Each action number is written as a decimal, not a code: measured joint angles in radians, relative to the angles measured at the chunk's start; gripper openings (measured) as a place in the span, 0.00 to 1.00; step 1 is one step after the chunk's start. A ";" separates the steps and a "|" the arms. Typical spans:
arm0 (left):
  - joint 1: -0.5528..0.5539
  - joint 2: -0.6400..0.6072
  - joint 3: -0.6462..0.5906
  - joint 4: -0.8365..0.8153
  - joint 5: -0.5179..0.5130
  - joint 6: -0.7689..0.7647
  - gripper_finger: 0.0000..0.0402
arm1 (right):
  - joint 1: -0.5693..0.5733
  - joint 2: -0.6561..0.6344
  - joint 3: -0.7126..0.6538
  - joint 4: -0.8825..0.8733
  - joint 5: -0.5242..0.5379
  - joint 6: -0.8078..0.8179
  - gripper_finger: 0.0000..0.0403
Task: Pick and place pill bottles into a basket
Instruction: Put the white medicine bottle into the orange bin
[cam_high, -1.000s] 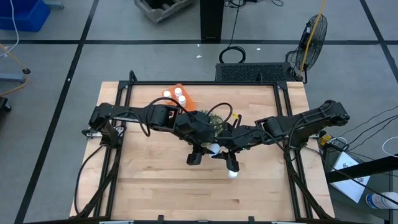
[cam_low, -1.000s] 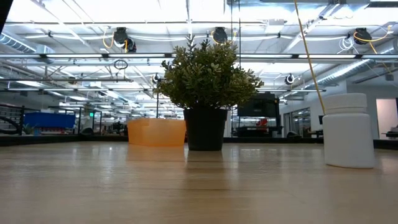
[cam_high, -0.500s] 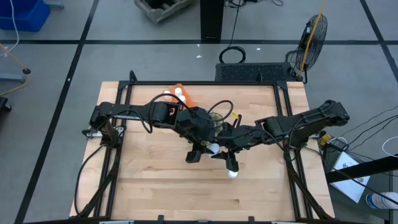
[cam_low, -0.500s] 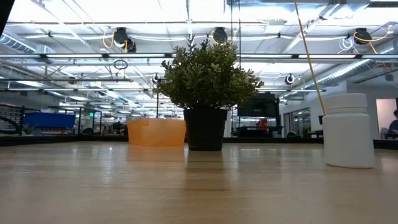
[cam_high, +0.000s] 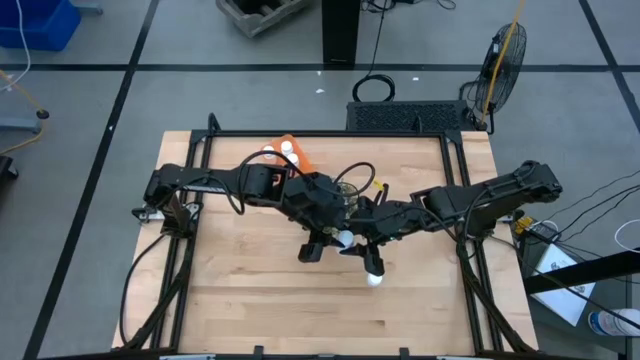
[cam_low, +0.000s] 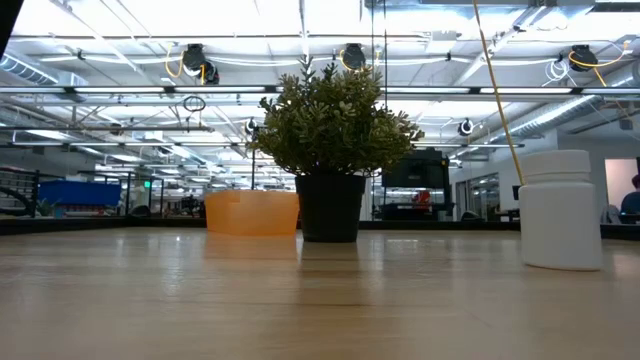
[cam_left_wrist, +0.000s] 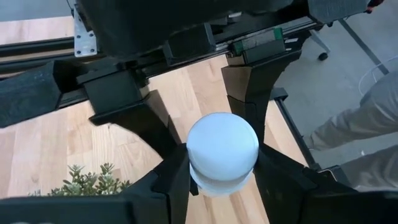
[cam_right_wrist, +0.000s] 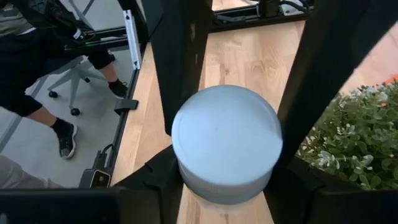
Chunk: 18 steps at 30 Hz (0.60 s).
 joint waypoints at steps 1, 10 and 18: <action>0.000 0.000 0.000 0.003 -0.001 -0.001 0.39 | 0.000 0.000 0.000 0.002 -0.010 -0.008 0.45; 0.001 -0.002 -0.001 0.015 -0.059 -0.015 0.39 | 0.005 -0.063 0.001 -0.041 0.011 -0.016 0.76; 0.018 -0.077 -0.003 -0.076 -0.225 -0.017 0.39 | 0.012 -0.232 0.005 -0.291 0.114 0.044 0.77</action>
